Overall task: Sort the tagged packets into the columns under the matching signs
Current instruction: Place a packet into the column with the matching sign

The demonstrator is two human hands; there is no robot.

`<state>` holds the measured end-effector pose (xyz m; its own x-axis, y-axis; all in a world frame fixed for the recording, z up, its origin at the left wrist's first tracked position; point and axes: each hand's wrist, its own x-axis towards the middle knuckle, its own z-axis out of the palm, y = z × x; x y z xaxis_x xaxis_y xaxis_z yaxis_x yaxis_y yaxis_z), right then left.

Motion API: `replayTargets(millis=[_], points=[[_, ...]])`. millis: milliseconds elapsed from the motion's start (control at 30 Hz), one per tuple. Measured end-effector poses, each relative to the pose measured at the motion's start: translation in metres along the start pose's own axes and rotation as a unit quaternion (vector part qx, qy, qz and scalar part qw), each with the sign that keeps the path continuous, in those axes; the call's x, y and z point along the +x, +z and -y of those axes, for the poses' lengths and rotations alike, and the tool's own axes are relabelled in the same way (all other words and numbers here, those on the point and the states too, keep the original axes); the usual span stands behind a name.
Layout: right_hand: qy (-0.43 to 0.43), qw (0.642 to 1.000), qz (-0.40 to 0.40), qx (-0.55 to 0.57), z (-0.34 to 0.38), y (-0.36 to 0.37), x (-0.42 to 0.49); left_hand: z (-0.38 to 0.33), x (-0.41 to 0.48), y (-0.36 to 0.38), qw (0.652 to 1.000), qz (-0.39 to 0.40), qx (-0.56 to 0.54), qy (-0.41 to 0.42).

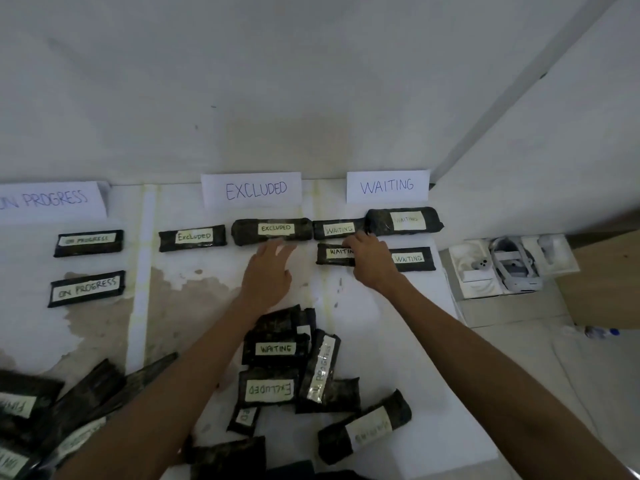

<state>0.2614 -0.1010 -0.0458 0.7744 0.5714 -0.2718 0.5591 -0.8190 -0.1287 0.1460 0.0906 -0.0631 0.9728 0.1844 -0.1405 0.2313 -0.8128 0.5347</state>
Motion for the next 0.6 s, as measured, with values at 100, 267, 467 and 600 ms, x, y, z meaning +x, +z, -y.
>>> replayTargets(millis=[100, 267, 467, 600], points=[[-0.015, 1.000, 0.015, -0.017, -0.009, 0.009, 0.008, 0.011, 0.015, 0.004, 0.998, -0.005, 0.068, 0.015], [-0.023, 0.999, 0.020, -0.033, -0.012, 0.019, 0.010, 0.021, 0.022, 0.003, 0.997, 0.003, 0.082, -0.014], [-0.080, 0.994, -0.040, 0.064, 0.011, 0.006, 0.032, 0.033, 0.019, -0.002, 0.996, -0.027, 0.086, -0.018], [-0.117, 0.988, -0.031, 0.092, 0.035, 0.000, 0.061, 0.045, 0.012, -0.009, 0.991, -0.081, 0.078, -0.066]])
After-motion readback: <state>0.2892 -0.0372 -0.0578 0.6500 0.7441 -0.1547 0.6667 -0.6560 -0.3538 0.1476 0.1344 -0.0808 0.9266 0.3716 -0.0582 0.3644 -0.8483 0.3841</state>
